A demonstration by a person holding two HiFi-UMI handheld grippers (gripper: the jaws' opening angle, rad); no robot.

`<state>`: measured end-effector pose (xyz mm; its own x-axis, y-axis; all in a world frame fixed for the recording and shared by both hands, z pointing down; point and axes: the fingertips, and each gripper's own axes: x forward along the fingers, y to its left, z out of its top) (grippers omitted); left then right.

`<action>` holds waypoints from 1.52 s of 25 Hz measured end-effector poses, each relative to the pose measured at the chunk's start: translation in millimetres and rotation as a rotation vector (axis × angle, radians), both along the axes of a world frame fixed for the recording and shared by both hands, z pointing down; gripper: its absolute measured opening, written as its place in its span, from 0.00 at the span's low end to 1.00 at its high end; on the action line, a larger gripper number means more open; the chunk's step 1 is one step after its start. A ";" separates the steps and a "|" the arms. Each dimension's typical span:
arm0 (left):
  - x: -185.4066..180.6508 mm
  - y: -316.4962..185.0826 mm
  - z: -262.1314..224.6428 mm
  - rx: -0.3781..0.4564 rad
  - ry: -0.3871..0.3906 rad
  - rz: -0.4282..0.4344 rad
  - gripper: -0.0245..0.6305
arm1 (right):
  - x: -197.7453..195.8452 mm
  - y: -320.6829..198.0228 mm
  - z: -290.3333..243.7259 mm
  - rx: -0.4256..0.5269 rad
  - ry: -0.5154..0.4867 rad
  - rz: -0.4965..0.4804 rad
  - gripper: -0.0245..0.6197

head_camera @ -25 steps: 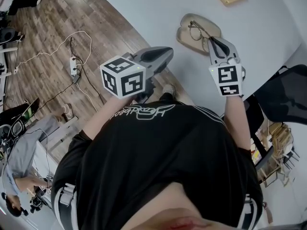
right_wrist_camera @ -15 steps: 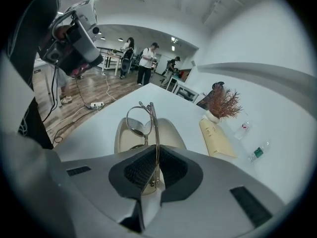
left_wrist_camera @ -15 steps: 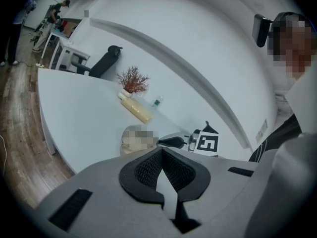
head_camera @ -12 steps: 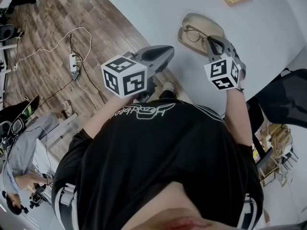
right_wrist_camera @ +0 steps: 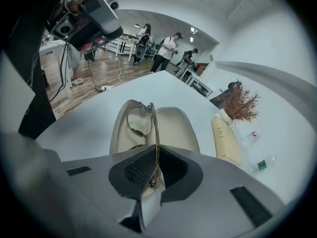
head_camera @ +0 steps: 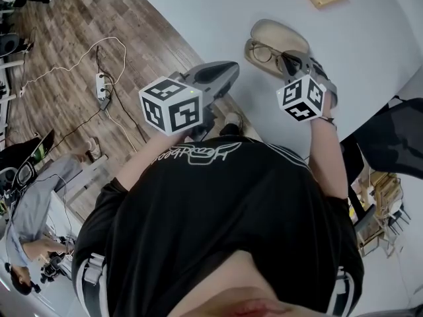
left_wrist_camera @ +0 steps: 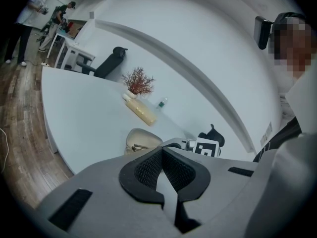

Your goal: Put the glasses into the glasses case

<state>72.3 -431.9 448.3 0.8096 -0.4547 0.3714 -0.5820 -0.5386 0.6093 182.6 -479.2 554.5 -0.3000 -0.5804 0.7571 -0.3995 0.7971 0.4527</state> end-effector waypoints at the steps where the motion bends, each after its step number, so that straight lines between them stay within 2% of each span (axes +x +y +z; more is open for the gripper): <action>1: 0.0 -0.6 0.2 -0.001 0.000 -0.003 0.05 | -0.1 -0.2 0.5 -0.007 0.001 -0.002 0.08; 13: 0.2 -6.7 5.7 -0.016 0.002 -0.018 0.05 | -3.7 -0.8 15.2 -0.108 0.038 -0.036 0.08; 27: -11.9 -2.1 3.0 -0.020 0.003 -0.056 0.05 | -4.3 -0.2 16.4 -0.187 0.031 -0.042 0.08; 30: -14.5 -1.3 2.4 -0.018 0.004 -0.059 0.05 | -6.1 -0.3 15.4 -0.201 0.008 -0.033 0.08; 34: -16.4 1.5 1.9 -0.017 0.005 -0.056 0.05 | -7.1 -3.3 8.7 -0.183 -0.029 -0.003 0.18; 38: -17.4 8.7 2.1 -0.026 0.009 -0.044 0.05 | -10.6 -7.8 -19.3 -0.118 -0.153 0.074 0.20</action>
